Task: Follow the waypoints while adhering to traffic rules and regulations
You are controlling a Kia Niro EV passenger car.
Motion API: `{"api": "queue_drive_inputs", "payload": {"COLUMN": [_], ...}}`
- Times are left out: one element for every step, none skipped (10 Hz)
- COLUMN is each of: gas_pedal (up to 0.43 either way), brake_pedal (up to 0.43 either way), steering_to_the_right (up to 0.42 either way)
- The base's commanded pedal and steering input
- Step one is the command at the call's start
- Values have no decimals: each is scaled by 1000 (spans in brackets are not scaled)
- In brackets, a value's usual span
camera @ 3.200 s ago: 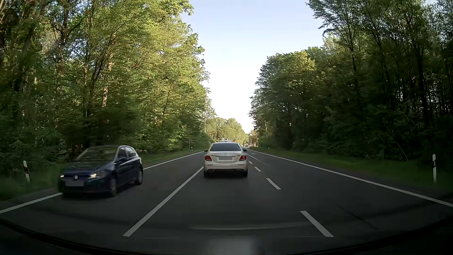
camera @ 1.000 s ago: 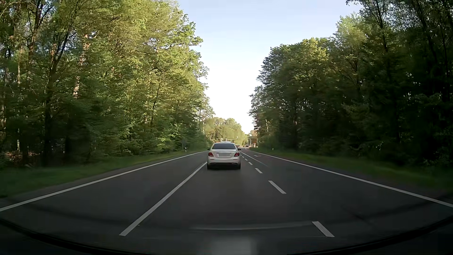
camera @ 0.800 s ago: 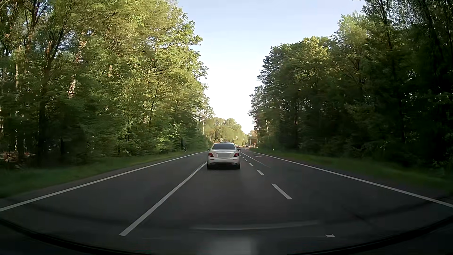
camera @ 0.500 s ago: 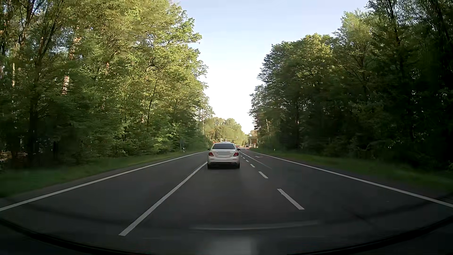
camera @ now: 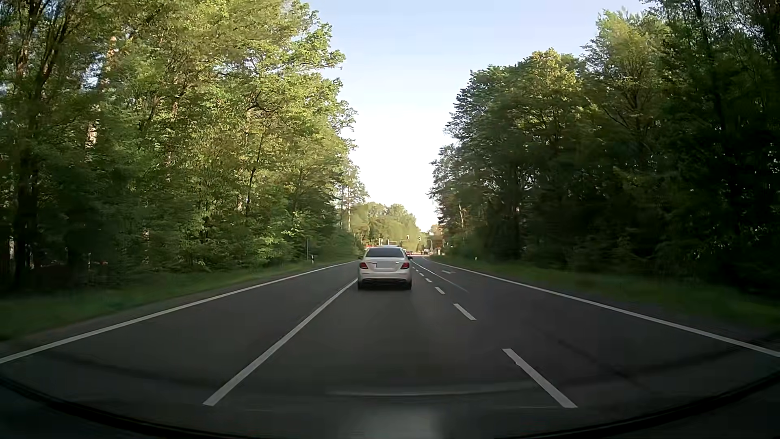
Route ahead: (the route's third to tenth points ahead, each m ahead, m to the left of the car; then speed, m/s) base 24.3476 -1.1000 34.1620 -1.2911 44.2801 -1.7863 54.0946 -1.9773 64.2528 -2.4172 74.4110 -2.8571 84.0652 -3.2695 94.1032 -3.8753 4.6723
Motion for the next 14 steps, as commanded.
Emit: {"api": "queue_drive_inputs", "payload": {"gas_pedal": [0, 0, 0, 0, 0, 0, 0, 0, 0, 0, 0, 0, 0, 0], "brake_pedal": [0, 0, 0, 0, 0, 0, 0, 0, 0, 0, 0, 0, 0, 0], "steering_to_the_right": [1, 0, 0, 0, 0, 0, 0, -1, -3, -3, -3, -3, -3, -3]}}
